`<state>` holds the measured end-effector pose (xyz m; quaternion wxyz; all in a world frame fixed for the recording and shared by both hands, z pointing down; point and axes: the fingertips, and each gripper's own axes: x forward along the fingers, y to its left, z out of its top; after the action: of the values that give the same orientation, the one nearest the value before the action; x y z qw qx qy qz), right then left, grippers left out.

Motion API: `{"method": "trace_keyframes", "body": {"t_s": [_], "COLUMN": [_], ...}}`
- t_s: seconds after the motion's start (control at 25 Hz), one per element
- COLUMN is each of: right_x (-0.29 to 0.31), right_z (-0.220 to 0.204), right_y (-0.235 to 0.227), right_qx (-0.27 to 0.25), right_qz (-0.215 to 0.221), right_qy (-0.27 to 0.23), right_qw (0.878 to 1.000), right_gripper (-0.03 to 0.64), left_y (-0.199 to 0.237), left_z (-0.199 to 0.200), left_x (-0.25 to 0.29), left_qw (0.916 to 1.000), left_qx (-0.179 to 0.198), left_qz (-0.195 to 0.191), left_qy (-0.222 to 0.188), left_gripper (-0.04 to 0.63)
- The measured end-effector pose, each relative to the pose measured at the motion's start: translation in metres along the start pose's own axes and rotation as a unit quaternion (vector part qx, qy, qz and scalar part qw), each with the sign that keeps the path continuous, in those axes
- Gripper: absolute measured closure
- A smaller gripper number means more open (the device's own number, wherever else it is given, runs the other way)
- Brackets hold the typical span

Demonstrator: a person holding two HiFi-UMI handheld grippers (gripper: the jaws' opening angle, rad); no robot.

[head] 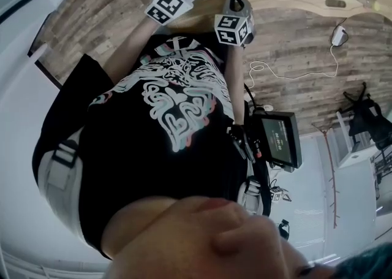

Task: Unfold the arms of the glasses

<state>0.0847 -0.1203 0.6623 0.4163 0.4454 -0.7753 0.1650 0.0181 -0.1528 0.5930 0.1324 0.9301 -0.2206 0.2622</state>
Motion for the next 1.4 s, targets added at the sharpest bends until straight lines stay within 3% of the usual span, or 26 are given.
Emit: {"method": "trace_keyframes", "body": {"t_s": [0.08, 0.56, 0.8, 0.84, 0.88, 1.2, 1.4], "right_x": [0.0, -0.001, -0.008, -0.01, -0.011, -0.003, 0.002], "right_z": [0.0, -0.006, 0.008, 0.013, 0.018, 0.028, 0.023], "right_y": [-0.001, -0.007, 0.003, 0.005, 0.006, 0.02, 0.031], "right_qx": [-0.005, 0.001, 0.003, -0.001, -0.008, -0.114, -0.148], "right_qz": [-0.002, 0.0, 0.036, 0.038, 0.04, 0.049, 0.065], "right_qy": [0.002, 0.01, -0.005, -0.011, -0.015, -0.007, 0.007], "right_qw": [1.0, 1.0, 0.999, 0.999, 0.999, 0.992, 0.987], "right_gripper": [0.612, 0.612, 0.609, 0.584, 0.554, 0.554, 0.554], "left_y": [0.007, -0.001, -0.008, -0.011, -0.013, -0.024, -0.025], "left_z": [0.002, 0.007, 0.007, 0.008, 0.008, 0.008, 0.01], "left_x": [-0.002, 0.009, 0.015, 0.016, 0.017, 0.019, 0.015], "left_qw": [0.9998, 0.9993, 0.9976, 0.9972, 0.9968, 0.9936, 0.993], "left_qx": [-0.019, 0.027, 0.054, 0.059, 0.064, 0.092, 0.096], "left_qz": [0.007, -0.024, -0.043, -0.046, -0.048, -0.065, -0.068], "left_qy": [-0.007, -0.006, -0.004, -0.003, -0.002, 0.007, 0.008], "left_gripper": [0.603, 0.603, 0.604, 0.604, 0.604, 0.604, 0.604]}}
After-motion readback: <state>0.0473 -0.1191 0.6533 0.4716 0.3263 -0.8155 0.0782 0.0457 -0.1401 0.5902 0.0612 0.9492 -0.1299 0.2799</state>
